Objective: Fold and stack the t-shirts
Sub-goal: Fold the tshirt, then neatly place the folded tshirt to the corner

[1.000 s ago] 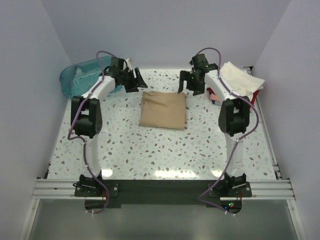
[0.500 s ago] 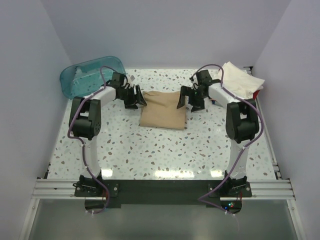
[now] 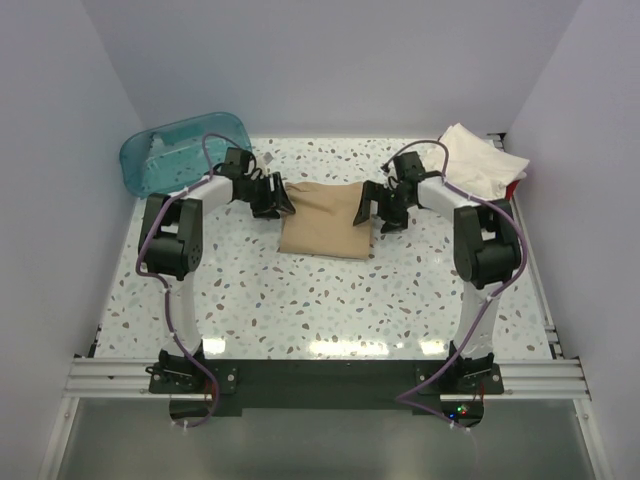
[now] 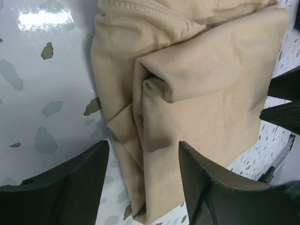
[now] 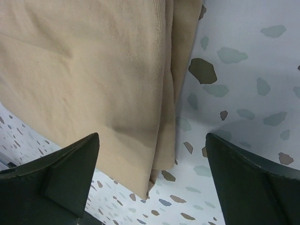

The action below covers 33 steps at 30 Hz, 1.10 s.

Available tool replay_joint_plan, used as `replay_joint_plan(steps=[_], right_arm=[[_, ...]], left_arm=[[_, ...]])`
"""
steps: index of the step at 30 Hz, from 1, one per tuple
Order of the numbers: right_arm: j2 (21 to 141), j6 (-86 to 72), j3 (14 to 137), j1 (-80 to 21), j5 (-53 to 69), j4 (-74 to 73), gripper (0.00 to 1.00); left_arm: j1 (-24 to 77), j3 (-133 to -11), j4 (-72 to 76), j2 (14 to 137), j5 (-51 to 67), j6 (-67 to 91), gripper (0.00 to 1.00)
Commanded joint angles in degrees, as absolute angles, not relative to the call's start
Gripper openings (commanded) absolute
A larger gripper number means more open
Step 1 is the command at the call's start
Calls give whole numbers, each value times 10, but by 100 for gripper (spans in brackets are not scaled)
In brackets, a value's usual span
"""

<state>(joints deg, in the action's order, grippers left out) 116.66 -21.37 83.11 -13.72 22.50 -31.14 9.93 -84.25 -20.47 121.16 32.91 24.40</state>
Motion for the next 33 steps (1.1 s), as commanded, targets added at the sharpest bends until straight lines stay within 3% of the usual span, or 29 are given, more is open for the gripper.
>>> replay_joint_plan(steps=[1, 3, 6, 12, 15, 25, 28, 33], right_arm=[[1136, -230, 808, -134, 237, -265, 99], [1134, -239, 798, -134, 238, -254, 99], [1134, -253, 779, -133, 238, -229, 99], [1142, -280, 746, -134, 244, -179, 98], [1152, -297, 731, -135, 249, -156, 98], [1215, -323, 751, -169, 246, -134, 97], [1233, -327, 759, -180, 249, -126, 93], [1260, -326, 778, -190, 254, -126, 77]], left_arm=[[103, -833, -177, 1207, 351, 227, 64], [103, -827, -175, 1209, 352, 222, 61], [103, -821, -175, 1216, 359, 212, 48], [103, -804, -190, 1224, 344, 184, 12], [101, -795, -200, 1228, 329, 171, 0], [91, -766, -185, 1237, 347, 180, 0], [90, -766, -175, 1241, 363, 188, 0], [90, -766, -168, 1246, 378, 194, 0]])
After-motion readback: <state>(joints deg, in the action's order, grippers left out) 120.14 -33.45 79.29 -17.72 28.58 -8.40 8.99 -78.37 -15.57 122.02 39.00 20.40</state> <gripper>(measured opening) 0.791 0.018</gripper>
